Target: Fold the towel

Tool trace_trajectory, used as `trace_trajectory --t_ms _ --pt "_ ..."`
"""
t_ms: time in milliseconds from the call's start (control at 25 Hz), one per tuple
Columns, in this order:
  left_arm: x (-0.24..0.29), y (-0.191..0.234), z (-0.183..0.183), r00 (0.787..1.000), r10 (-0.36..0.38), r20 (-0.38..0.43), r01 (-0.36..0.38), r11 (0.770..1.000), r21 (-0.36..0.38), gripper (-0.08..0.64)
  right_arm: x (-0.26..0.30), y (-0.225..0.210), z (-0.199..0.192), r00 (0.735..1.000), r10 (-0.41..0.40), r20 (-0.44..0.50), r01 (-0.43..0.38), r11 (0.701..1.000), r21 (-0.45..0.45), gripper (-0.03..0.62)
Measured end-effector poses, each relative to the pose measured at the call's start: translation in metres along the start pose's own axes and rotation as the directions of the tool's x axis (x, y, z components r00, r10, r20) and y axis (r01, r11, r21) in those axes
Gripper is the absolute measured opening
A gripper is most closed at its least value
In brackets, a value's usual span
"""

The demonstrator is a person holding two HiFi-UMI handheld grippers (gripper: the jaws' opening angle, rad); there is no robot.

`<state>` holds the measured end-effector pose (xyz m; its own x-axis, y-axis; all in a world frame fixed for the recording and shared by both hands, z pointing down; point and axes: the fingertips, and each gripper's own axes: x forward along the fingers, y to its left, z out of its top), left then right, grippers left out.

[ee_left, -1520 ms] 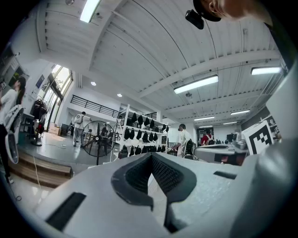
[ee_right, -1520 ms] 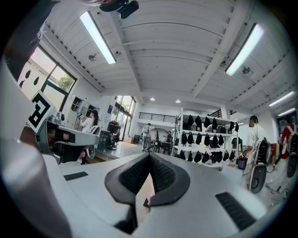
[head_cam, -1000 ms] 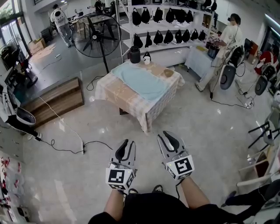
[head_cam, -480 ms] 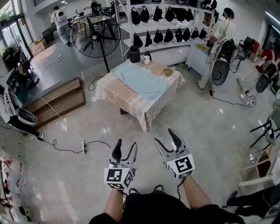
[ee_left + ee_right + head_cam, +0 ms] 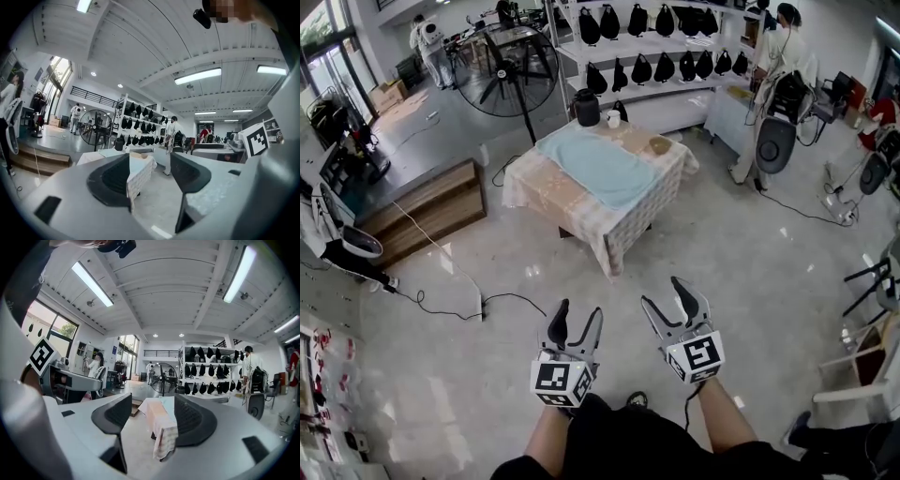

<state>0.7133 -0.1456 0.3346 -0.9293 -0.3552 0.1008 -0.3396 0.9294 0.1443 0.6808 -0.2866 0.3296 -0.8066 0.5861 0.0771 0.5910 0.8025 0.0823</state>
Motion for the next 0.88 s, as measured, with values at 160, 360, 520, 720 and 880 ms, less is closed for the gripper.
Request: trace_trajectory --t_ms 160,360,520,720,880 --pt "0.01 0.008 -0.008 0.999 0.014 -0.029 -0.014 1.0 0.0 0.253 0.014 -0.008 -0.014 1.0 0.008 -0.014 -0.008 0.999 0.033 0.261" --pt "0.05 0.027 -0.016 0.999 0.006 -0.032 -0.007 1.0 -0.021 0.253 0.049 -0.024 -0.029 1.0 0.007 -0.03 -0.006 0.999 0.032 0.261" --pt "0.099 0.048 -0.017 1.0 -0.013 -0.023 0.012 0.999 -0.039 0.253 0.092 -0.046 -0.035 0.999 0.011 -0.043 -0.011 1.0 0.0 0.261" --pt "0.166 0.103 0.004 1.0 -0.008 0.004 0.009 0.999 -0.046 0.253 0.174 -0.074 -0.02 0.999 0.02 -0.034 -0.022 0.999 -0.038 0.261" --pt "0.208 0.15 0.027 1.0 0.004 0.015 -0.003 0.999 -0.051 0.253 0.24 -0.085 -0.002 0.999 0.04 -0.037 -0.042 0.997 -0.067 0.264"
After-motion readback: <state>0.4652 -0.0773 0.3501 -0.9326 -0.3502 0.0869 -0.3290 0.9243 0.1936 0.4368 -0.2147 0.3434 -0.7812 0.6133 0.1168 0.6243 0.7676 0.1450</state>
